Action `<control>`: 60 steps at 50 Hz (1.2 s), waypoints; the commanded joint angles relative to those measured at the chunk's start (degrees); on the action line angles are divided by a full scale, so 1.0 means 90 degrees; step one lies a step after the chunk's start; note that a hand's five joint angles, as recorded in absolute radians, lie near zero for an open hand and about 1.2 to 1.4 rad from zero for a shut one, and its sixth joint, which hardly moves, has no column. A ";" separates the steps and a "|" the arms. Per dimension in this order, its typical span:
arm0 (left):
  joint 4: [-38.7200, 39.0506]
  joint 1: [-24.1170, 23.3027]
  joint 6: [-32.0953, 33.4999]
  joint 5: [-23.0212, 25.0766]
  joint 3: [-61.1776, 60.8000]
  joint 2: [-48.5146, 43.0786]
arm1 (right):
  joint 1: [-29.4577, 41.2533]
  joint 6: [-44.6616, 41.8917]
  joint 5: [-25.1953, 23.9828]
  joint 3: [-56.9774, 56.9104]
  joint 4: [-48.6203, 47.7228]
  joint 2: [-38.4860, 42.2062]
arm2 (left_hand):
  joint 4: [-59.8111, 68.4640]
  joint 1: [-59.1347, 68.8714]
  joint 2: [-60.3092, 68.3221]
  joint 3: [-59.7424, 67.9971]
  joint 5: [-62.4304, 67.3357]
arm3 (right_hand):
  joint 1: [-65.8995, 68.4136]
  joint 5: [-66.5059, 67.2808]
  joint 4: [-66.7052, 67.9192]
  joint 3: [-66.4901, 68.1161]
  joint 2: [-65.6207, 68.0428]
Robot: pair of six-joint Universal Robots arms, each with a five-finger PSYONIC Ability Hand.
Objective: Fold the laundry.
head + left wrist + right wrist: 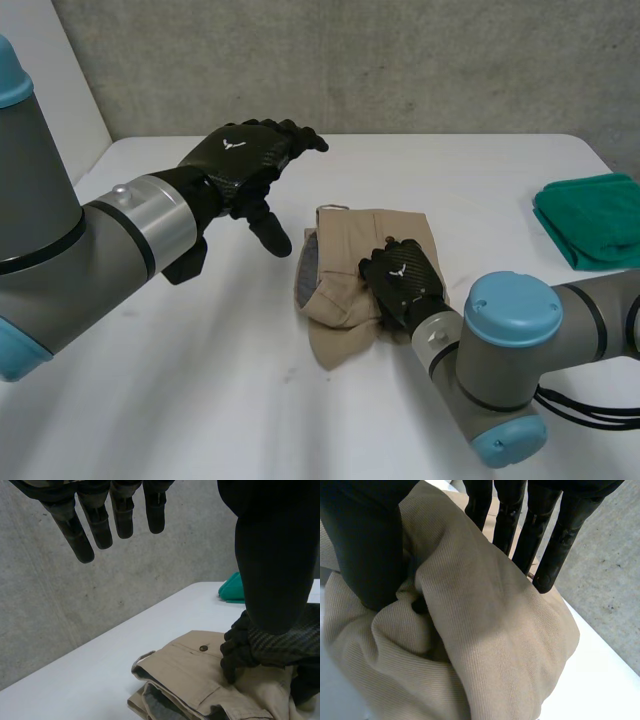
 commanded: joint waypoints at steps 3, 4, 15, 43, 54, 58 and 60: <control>0.0012 0.0011 -0.0003 -0.0008 -0.0019 0.0000 | -0.0045 -0.0068 -0.0011 -0.0287 0.0148 0.0062 | 0.0095 0.0086 0.0103 0.0106 0.0156 | 0.5101 0.4779 0.4227 0.4236 0.4261; 0.0012 0.0011 -0.0003 -0.0008 -0.0019 0.0000 | -0.0065 -0.0097 -0.0011 -0.0326 0.0187 0.0062 | 0.0095 0.0086 0.0103 0.0106 0.0156 | 0.5102 0.4779 0.4227 0.4236 0.4261; 0.0012 0.0020 0.0007 -0.0008 -0.0028 0.0000 | -0.1431 -0.0946 -0.0196 -0.0717 0.0959 -0.0104 | 0.0114 0.0105 0.0121 0.0124 0.0175 | 0.5102 0.4779 0.4227 0.4236 0.4261; 0.0100 0.0108 -0.0071 -0.0048 -0.0019 0.0000 | -0.3374 -0.1290 -0.1260 -0.5372 0.1017 0.0666 | 0.0114 0.0105 0.0121 0.0124 0.0175 | 0.5102 0.4779 0.4227 0.4236 0.4261; 0.0100 0.0108 -0.0139 -0.0048 -0.0019 0.0000 | -0.4234 -0.1221 -0.1816 -0.6118 0.1691 0.1175 | 0.0132 0.0124 0.0140 0.0143 0.0194 | 0.5102 0.4779 0.4227 0.4236 0.4261; 0.0100 0.0108 -0.0139 -0.0048 -0.0028 -0.0010 | -0.4664 -0.1279 -0.2236 -0.5445 0.1672 0.1214 | 0.0132 0.0124 0.0140 0.0143 0.0194 | 0.5102 0.4779 0.4227 0.4236 0.4261; 0.0100 0.0108 -0.0139 -0.0048 -0.0028 -0.0010 | -0.4937 -0.1299 -0.2412 -0.4986 0.1623 0.1224 | 0.0132 0.0124 0.0140 0.0143 0.0194 | 0.5102 0.4779 0.4227 0.4236 0.4261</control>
